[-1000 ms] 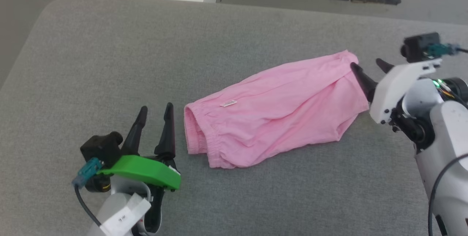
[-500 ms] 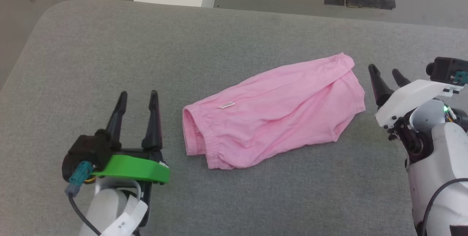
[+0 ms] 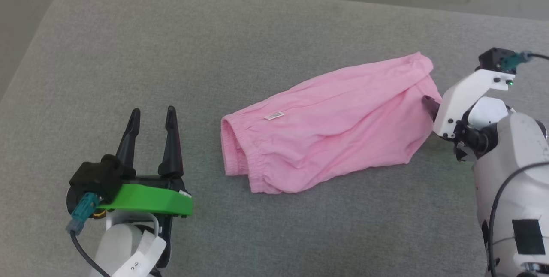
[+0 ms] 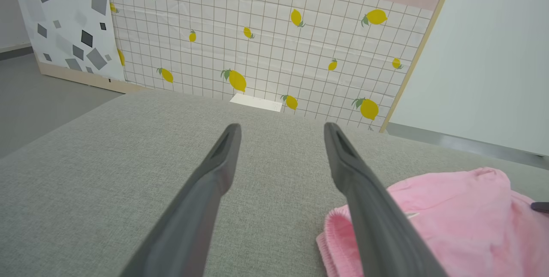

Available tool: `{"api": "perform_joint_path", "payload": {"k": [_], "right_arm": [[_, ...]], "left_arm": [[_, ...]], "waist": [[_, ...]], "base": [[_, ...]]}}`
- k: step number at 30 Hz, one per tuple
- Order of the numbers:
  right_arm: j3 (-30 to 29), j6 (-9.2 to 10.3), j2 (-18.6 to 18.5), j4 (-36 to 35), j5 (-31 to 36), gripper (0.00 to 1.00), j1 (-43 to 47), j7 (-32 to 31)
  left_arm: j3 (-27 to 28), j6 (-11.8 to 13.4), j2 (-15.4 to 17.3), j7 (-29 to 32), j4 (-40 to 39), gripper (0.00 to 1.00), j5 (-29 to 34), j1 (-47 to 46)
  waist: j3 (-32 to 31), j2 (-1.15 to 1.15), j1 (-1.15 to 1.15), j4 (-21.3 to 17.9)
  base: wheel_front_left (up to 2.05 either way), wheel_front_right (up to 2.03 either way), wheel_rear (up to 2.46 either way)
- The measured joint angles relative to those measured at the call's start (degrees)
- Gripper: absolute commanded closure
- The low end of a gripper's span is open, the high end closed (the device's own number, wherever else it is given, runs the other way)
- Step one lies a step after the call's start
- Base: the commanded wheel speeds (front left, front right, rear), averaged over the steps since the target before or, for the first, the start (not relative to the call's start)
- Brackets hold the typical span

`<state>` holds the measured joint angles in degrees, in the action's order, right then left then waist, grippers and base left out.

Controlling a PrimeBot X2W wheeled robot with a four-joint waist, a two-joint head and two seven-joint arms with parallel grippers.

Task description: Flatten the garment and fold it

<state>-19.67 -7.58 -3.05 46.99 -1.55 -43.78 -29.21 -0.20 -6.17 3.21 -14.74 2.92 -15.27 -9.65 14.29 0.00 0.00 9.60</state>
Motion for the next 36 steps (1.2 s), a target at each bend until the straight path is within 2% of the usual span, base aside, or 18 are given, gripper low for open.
{"api": "perform_joint_path", "payload": {"k": [5, 10, 11, 12, 14, 15, 25, 32, 36], "right_arm": [[-1.31, 0.0, 0.0, 2.43, 4.67, 0.0, -2.53, -6.53], [0.76, 0.03, -0.86, 4.83, 3.53, 0.02, -5.3, -11.5], [1.27, 0.03, -0.99, 5.03, 2.91, 0.26, -5.56, -12.02], [1.96, 0.02, -1.07, 5.21, 2.11, 0.57, -5.66, -12.43], [3.04, 0.03, -1.11, 5.41, 0.34, 0.81, -5.66, -12.67], [3.63, 0.02, -1.12, 5.33, -0.09, 1.0, -5.63, -12.63], [5.35, 0.01, -0.1, -0.02, -2.48, 1.0, -0.24, -8.6], [5.33, 0.0, -3.57, -8.03, -3.99, 1.0, 7.53, -6.2], [1.97, 0.01, -6.67, -14.11, -0.76, 1.0, 12.89, -5.56]], "left_arm": [[-0.69, -0.15, -0.04, 0.0, -0.09, 0.0, -0.73, -0.13], [-0.86, -0.04, -0.05, 0.0, -0.18, 0.0, -0.96, -0.19], [-0.86, 0.03, -0.05, 0.0, -0.19, 0.0, -0.96, -0.19], [-0.86, 0.03, -0.05, 0.0, -0.18, 0.0, -0.97, -0.19], [-0.87, 0.03, -0.05, 0.0, -0.16, 0.0, -1.0, -0.18], [-0.87, 0.13, -0.05, 0.0, -0.16, 0.0, -1.01, -0.18], [-0.74, 0.18, -0.09, 0.0, 0.18, 0.0, -0.99, 0.05], [-0.56, 0.15, -0.15, 0.0, 0.56, 0.0, -0.85, 1.59], [-0.6, 0.1, -0.15, 0.0, 0.74, 0.0, -0.74, 2.32]], "waist": [[1.2, 0.0, 0.0, 1.01], [1.92, 0.0, 0.0, 1.82], [1.96, 0.0, 0.0, 1.85], [1.95, 0.0, 0.0, 1.84], [1.87, 0.0, 0.0, 1.76], [1.81, 0.0, 0.0, 1.68], [0.01, 0.0, 0.0, 0.0], [-2.4, 0.0, 0.0, -1.91], [-3.77, 0.0, 0.0, -3.13]], "base": [[0.0, 0.0, 0.0], [0.0, 0.0, 0.0], [0.0, 0.0, 0.0], [0.0, 0.0, 0.0], [0.0, 0.0, 0.0], [0.0, 0.0, 0.0], [0.0, 0.0, 0.0], [0.0, 0.0, 0.0], [0.0, 0.0, 0.0]]}}
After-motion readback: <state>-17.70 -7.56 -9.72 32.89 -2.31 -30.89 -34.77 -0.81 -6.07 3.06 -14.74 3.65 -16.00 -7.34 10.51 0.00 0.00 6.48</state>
